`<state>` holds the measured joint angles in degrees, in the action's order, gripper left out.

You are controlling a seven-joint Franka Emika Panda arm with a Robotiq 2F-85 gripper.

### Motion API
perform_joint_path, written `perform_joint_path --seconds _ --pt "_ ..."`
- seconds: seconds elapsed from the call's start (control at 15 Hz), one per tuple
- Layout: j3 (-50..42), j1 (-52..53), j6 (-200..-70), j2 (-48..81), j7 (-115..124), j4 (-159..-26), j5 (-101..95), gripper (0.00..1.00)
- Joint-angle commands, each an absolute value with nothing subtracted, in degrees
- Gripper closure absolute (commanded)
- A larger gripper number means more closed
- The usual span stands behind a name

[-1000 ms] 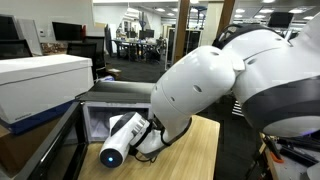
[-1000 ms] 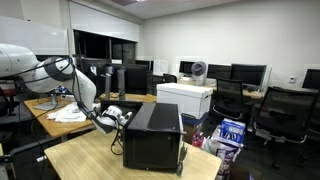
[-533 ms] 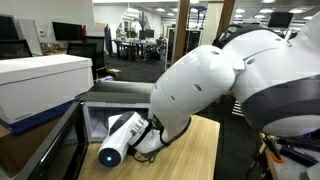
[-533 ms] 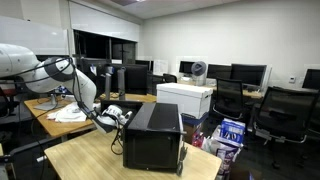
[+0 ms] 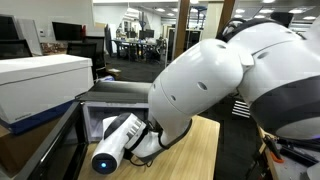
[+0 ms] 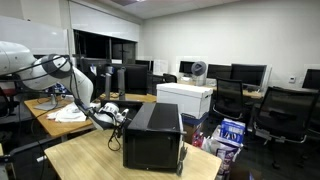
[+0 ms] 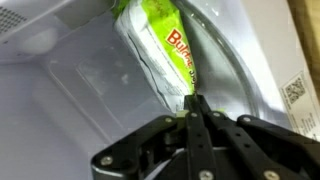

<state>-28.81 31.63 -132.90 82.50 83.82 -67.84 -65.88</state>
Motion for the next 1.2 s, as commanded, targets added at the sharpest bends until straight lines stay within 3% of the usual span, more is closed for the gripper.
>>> perform_joint_path --seconds 0.0,0.2,0.33,0.4,0.53,1.13 --pt "-29.6 37.0 -134.6 76.6 87.2 -78.0 -68.3 0.96" --pt "-30.7 41.7 -134.2 73.5 89.4 -83.7 -68.9 0.96" --pt "-25.9 40.4 -128.7 70.4 91.9 -85.3 -75.1 0.95" --pt "-24.2 39.8 -126.9 69.0 93.2 -86.4 -77.1 0.7" --pt "-20.8 37.8 -122.7 67.0 95.0 -87.3 -79.6 0.67" --pt "-8.4 23.2 -113.5 64.7 99.9 -86.6 -86.4 0.07"
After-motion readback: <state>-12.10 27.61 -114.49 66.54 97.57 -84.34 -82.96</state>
